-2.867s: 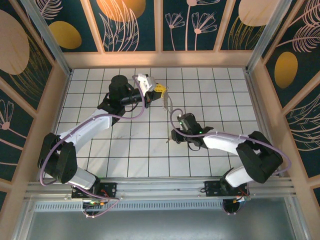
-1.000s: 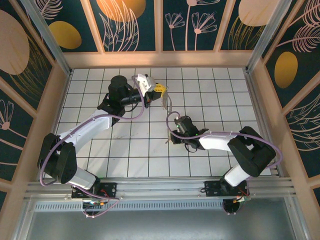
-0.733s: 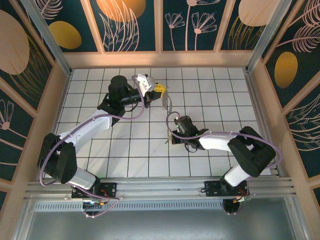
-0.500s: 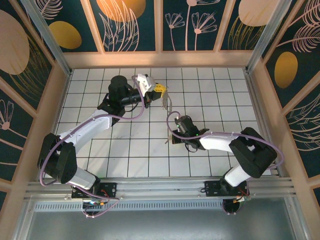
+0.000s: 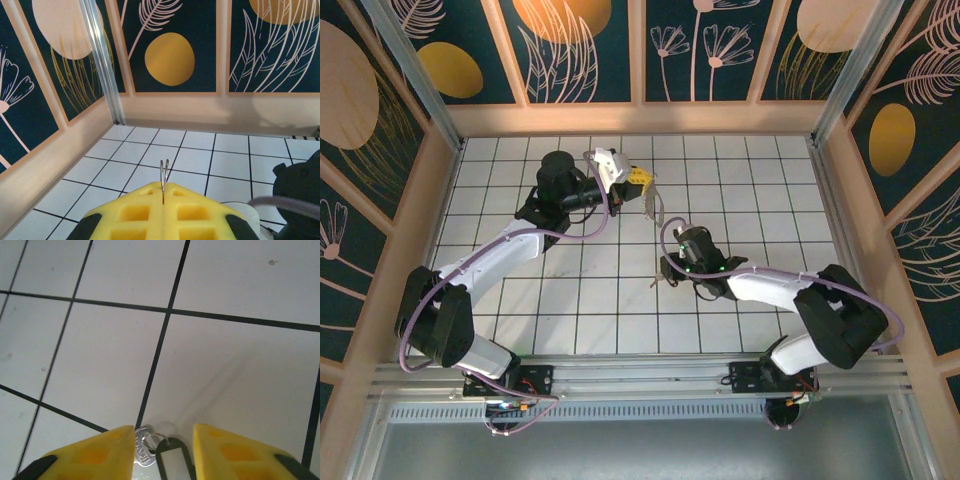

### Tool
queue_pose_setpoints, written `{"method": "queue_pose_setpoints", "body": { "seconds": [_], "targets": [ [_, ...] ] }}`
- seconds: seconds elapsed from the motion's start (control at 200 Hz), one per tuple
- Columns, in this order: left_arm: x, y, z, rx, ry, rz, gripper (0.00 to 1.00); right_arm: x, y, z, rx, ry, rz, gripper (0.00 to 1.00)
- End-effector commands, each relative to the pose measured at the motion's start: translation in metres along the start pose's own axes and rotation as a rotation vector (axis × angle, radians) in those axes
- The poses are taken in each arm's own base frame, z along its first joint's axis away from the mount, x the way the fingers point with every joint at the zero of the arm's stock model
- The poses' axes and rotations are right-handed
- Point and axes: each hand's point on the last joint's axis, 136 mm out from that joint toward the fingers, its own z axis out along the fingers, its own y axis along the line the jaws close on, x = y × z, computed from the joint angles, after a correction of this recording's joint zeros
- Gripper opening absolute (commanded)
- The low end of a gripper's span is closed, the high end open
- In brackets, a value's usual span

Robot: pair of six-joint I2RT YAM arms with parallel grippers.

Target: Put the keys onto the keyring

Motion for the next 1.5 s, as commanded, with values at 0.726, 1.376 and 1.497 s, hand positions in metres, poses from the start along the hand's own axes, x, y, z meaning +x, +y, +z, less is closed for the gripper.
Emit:
{"method": "queue_pose_setpoints", "body": {
  "seconds": [0.726, 1.376, 1.497],
  "targets": [
    [-0.02, -0.005, -0.005, 0.011, -0.058, 0.049, 0.0, 0.026, 0.018, 0.024, -0.162, 0.079, -0.106, 0.34],
    [-0.021, -0.005, -0.006, 0.011, -0.064, 0.046, 0.0, 0.03, 0.018, 0.012, -0.182, 0.075, -0.093, 0.0],
    [-0.022, -0.005, -0.006, 0.011, -0.067, 0.047, 0.0, 0.027, 0.015, 0.01, -0.164, 0.061, -0.089, 0.0]
  ]
}}
